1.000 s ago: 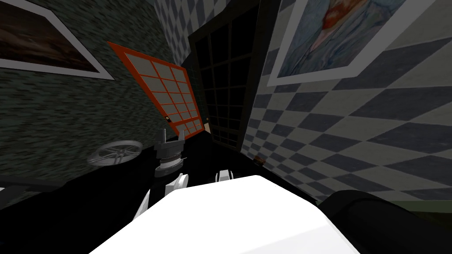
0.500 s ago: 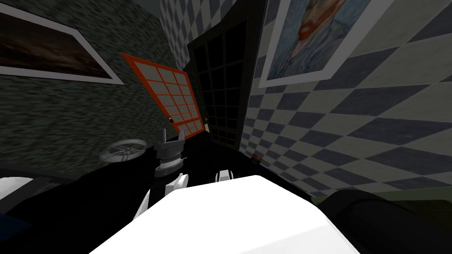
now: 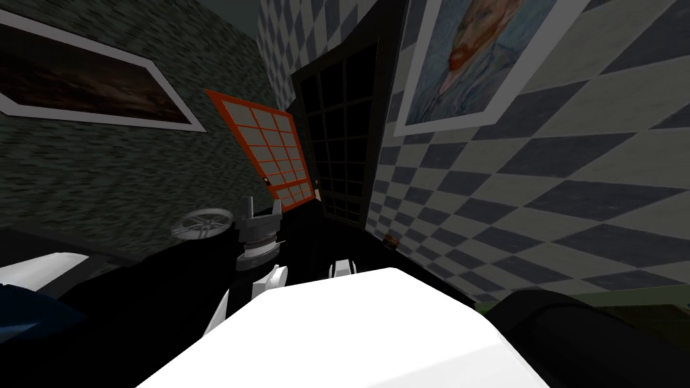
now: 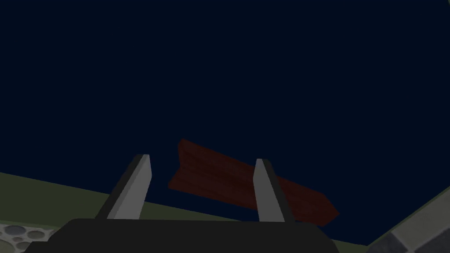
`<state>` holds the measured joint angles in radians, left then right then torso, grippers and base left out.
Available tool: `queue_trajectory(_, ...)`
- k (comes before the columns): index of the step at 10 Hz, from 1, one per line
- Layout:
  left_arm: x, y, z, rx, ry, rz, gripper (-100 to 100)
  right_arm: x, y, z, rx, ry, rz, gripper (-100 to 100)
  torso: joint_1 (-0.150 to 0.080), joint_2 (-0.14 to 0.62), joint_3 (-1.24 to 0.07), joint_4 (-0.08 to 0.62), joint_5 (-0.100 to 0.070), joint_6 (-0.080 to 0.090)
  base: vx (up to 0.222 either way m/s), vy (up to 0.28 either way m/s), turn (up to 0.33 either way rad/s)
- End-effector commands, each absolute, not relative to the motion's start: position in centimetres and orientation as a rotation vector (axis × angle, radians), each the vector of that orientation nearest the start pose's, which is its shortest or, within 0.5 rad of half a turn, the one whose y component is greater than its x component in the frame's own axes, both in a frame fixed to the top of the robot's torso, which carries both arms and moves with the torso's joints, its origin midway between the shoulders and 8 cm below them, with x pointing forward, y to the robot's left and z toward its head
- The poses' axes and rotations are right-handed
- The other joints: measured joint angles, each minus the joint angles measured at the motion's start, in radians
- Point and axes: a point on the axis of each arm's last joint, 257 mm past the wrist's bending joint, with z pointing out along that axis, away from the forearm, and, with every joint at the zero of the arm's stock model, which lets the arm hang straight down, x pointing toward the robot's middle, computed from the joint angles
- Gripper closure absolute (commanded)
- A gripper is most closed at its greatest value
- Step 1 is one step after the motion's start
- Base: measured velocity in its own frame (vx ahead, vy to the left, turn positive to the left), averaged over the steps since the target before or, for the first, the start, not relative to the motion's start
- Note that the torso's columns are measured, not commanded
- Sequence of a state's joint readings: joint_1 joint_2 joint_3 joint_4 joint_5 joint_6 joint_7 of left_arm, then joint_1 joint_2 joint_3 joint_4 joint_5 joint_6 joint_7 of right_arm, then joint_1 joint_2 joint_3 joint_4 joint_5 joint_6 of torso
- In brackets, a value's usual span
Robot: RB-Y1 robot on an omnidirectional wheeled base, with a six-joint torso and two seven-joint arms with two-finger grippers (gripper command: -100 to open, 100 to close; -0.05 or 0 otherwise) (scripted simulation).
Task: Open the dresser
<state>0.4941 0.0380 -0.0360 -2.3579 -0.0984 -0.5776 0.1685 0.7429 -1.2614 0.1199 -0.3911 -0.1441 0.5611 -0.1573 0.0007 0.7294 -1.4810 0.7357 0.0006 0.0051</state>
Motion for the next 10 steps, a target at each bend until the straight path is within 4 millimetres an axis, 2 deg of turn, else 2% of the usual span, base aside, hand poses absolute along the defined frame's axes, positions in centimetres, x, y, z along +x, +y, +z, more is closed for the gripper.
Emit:
queue_trajectory(1, 31.6, 24.3, 7.1, -0.501, 0.561, -1.477, 0, -29.2, -92.3, -9.3, -1.834, -1.785, 2.301, 100, 0.003, 0.001, -0.001, 0.000, 0.002, -0.002, 0.124, 0.044, -0.109)
queue_trajectory(2, 31.6, 24.3, 7.1, -0.501, 0.561, -1.477, 0, -29.3, -92.2, -9.6, -1.835, -1.786, 2.291, 100, 0.004, 0.006, 0.002, 0.001, 0.004, -0.005, 0.050, 0.024, -0.032)
queue_trajectory(4, 31.6, 24.3, 7.1, -0.501, 0.560, -1.477, 0, -29.4, -92.0, -9.3, -1.855, -1.746, 2.282, 100, 0.006, 0.009, 0.005, 0.002, 0.003, -0.012, 0.017, 0.145, 0.168)
queue_trajectory(7, 31.6, 24.3, 7.1, -0.501, 0.560, -1.477, 0, -29.9, -91.6, -9.3, -1.865, -1.698, 2.269, 100, 0.000, 0.005, 0.000, 0.000, 0.004, -0.006, 0.030, 0.118, 0.117)
queue_trajectory(9, 31.6, 24.3, 7.1, -0.501, 0.560, -1.477, 0, -30.0, -91.4, -9.0, -1.868, -1.667, 2.267, 100, 0.002, 0.000, -0.001, -0.001, 0.002, -0.013, 0.066, 0.177, 0.137)
queue_trajectory(10, 31.6, 24.3, 7.1, -0.501, 0.560, -1.477, 0, -29.8, -91.7, -8.4, -1.870, -1.676, 2.262, -100, 0.002, 0.002, -0.001, -0.001, 0.003, -0.012, 0.007, 0.104, -0.029)
